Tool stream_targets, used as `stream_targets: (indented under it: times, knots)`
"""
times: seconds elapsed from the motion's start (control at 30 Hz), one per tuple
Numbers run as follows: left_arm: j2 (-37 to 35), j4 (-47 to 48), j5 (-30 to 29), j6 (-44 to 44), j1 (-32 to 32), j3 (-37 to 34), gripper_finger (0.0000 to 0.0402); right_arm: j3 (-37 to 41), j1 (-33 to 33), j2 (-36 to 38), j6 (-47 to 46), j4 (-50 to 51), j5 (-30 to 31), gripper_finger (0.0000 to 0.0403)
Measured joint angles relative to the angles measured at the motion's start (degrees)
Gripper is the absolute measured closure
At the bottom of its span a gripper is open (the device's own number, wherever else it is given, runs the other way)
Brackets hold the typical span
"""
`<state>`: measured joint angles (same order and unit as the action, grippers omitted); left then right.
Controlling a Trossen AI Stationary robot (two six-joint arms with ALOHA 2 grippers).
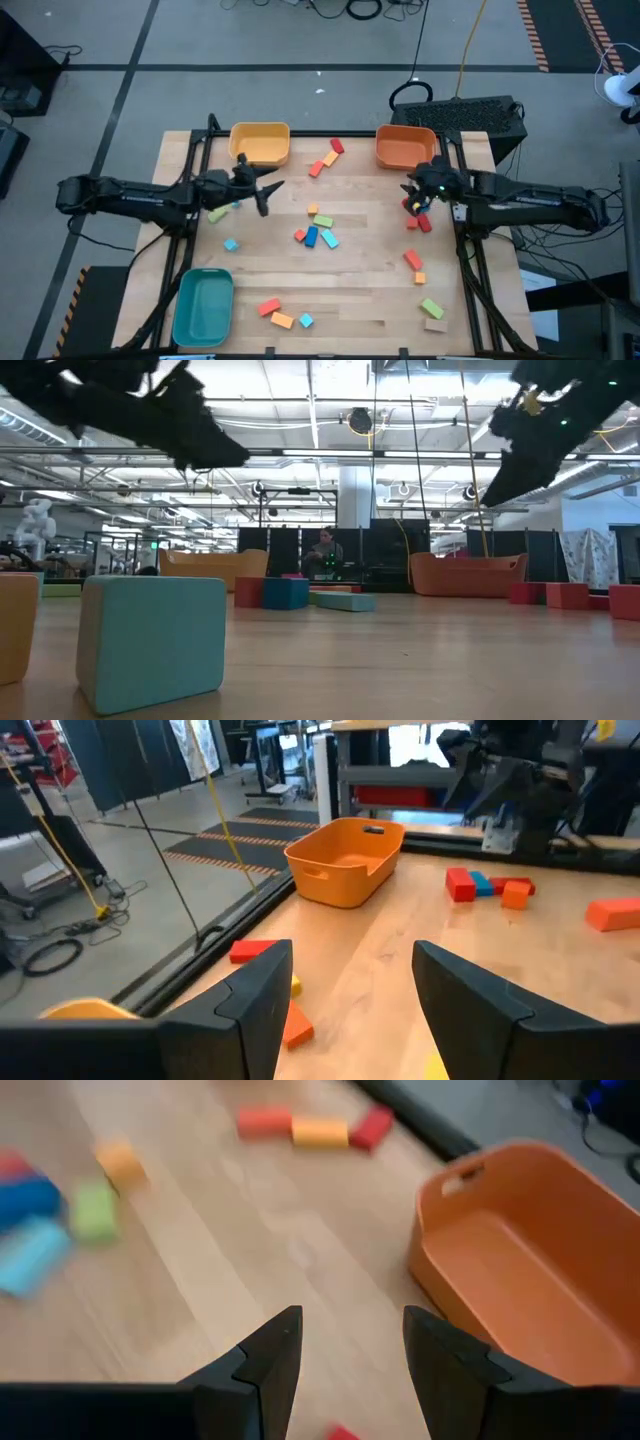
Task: Sort blocks by size
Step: Put the large red block into the orange bin
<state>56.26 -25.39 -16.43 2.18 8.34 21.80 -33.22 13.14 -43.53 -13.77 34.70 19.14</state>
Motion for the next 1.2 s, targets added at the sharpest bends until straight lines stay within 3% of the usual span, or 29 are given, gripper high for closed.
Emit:
stream_targets:
  times: [0.17, 0.4, 0.6, 0.67, 1.0, 1.2]
  knots:
    - [4.6, 0.2, 0.0, 1.7, 0.5, 2.9, 0.0191, -5.6, 2.0, -8.8, 6.1, 5.8, 0.0, 0.024]
    - [5.9, 4.2, -0.1, 3.2, 2.2, 3.3, 0.0191, -7.6, 3.8, -17.4, 14.2, 8.7, -0.8, 0.024]
    - [5.9, 5.2, 0.4, 3.0, 3.7, 3.3, 0.0191, -7.8, 3.7, -21.4, 20.5, 8.6, -13.3, 0.024]
    - [5.9, 5.4, 1.7, 2.6, 3.7, 3.3, 0.0191, -7.8, 3.7, -22.1, 22.4, 8.7, -14.8, 0.024]
    - [5.9, 5.4, 2.5, 1.2, 2.9, 3.3, 0.0191, -8.4, 3.8, -24.3, 29.7, 9.6, -14.1, 0.024]
    - [5.9, 5.3, 2.5, 1.2, 2.9, 3.3, 0.0191, -12.0, 3.6, -25.3, 35.8, 14.3, -8.3, 0.0242]
